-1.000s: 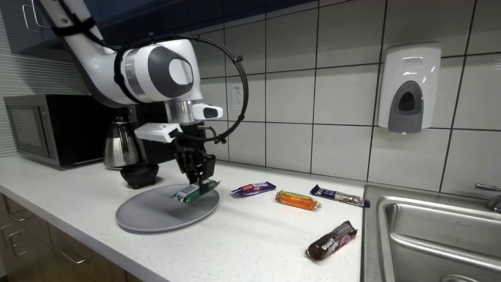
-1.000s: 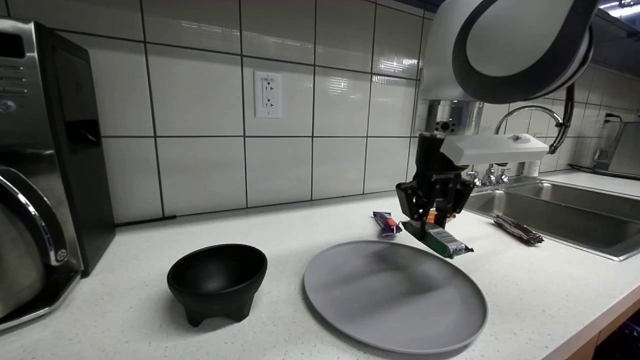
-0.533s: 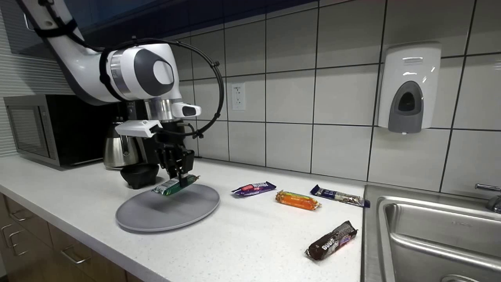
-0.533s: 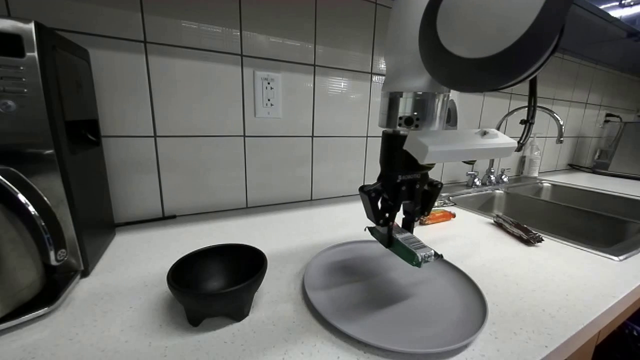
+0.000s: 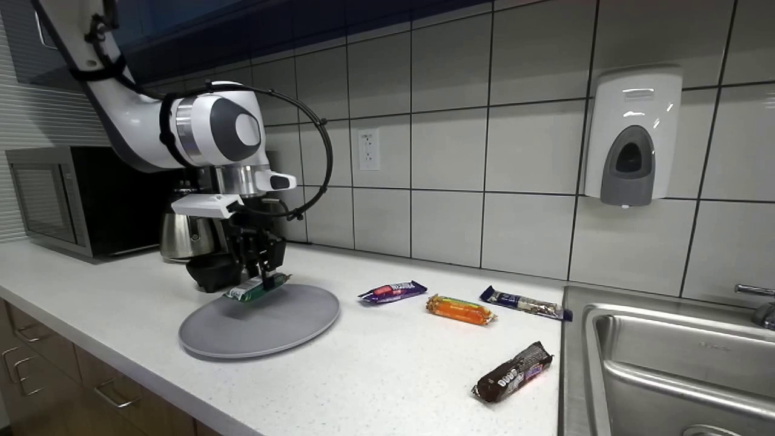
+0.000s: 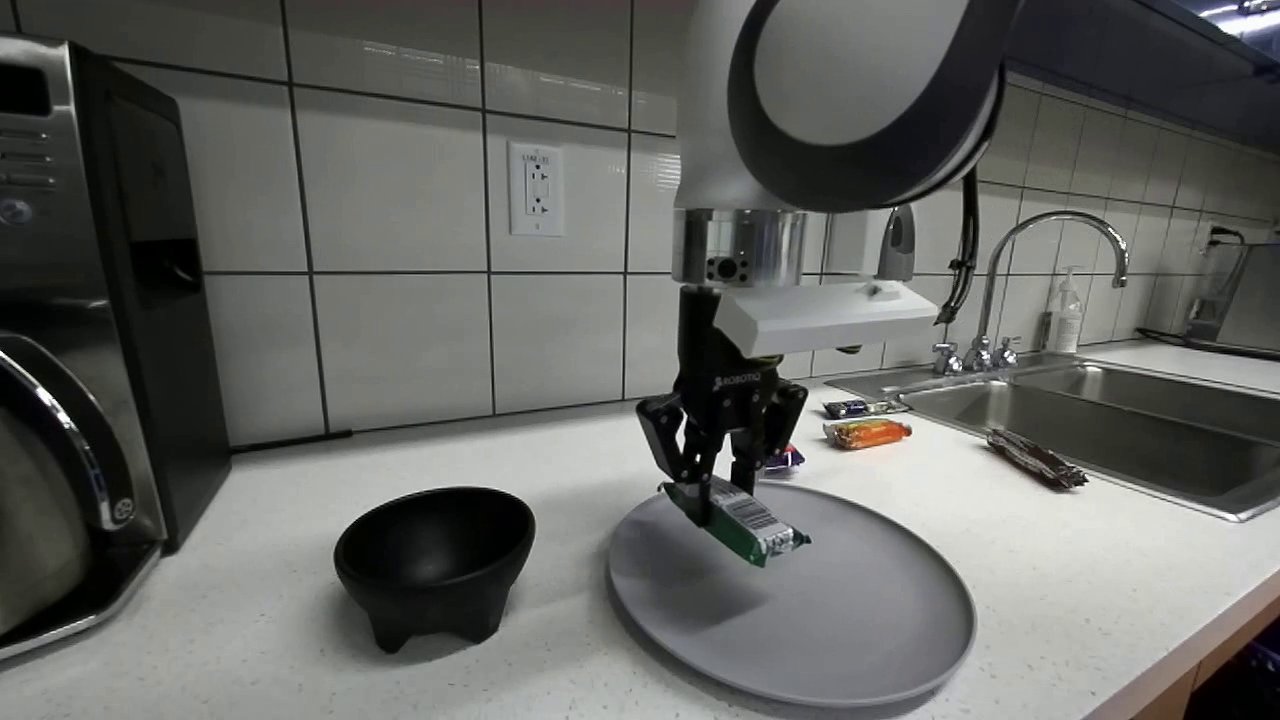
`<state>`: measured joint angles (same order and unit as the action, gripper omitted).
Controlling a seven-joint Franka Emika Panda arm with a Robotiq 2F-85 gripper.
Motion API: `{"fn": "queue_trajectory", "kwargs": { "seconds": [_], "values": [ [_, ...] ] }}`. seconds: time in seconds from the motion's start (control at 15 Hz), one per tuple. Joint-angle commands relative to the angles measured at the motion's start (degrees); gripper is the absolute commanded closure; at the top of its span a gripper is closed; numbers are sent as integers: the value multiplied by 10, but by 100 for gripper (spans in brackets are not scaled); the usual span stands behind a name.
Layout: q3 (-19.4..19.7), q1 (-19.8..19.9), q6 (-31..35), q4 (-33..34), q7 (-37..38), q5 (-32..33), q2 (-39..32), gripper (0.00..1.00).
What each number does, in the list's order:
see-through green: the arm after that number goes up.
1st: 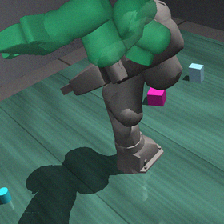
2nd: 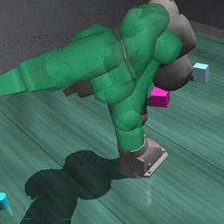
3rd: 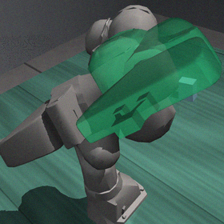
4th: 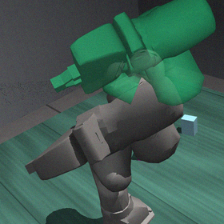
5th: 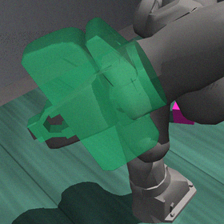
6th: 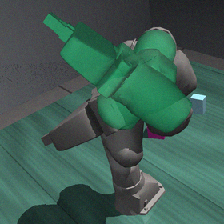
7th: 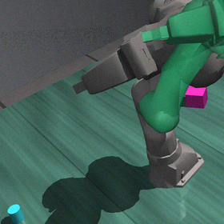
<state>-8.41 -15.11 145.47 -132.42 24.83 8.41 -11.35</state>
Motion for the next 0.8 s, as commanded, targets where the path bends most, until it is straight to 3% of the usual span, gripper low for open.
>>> {"fn": "queue_trajectory", "kwargs": {
  "seconds": [0.0, 0.73],
  "values": [
    [0, -18, -31, 58, 12, 5, -42, 86],
    [3, -40, -30, 92, 0, -11, -85, 86]
  ]
}}
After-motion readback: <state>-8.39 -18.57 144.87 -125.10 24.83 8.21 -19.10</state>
